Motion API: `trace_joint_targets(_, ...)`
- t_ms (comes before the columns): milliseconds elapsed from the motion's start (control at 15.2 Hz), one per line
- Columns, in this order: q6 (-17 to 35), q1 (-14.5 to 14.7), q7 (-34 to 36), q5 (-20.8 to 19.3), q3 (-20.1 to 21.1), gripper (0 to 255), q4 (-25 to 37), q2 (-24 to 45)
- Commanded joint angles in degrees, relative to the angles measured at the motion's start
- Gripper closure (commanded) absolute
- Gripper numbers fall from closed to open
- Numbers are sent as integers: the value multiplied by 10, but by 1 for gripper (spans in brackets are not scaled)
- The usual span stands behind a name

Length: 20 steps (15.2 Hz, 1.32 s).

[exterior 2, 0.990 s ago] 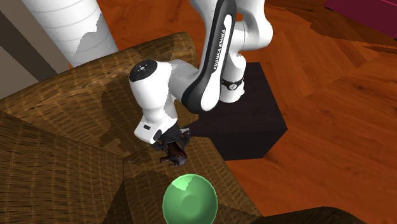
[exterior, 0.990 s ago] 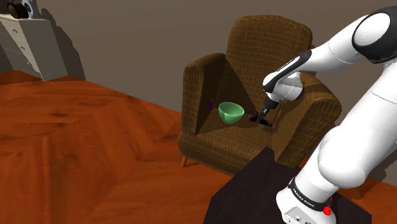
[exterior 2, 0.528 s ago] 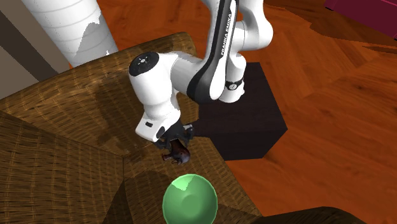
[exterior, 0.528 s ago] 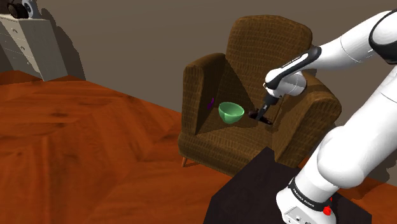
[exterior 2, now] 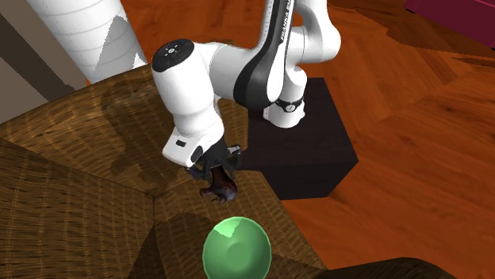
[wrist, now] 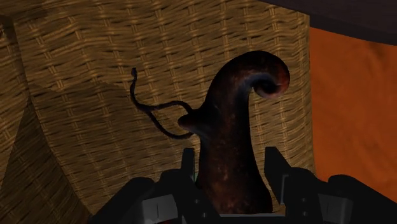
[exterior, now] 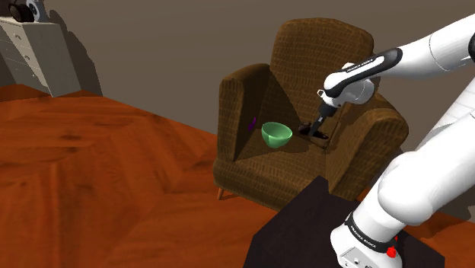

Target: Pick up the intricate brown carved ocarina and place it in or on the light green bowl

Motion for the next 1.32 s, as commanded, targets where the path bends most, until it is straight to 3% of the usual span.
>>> trace_joint_targets(0, -17, -18, 13, -12, -4, 255, 10, -20)
trace_joint_targets(132, -30, -22, 19, -18, 2, 255, 16, -30)
trace_joint_targets(792, -32, 68, 59, 102, 40, 255, 152, 123)
trace_joint_targets(1122, -52, 88, 75, 153, 61, 255, 241, 204)
trace_joint_targets(1254, -40, 86, 66, 163, 63, 255, 235, 213)
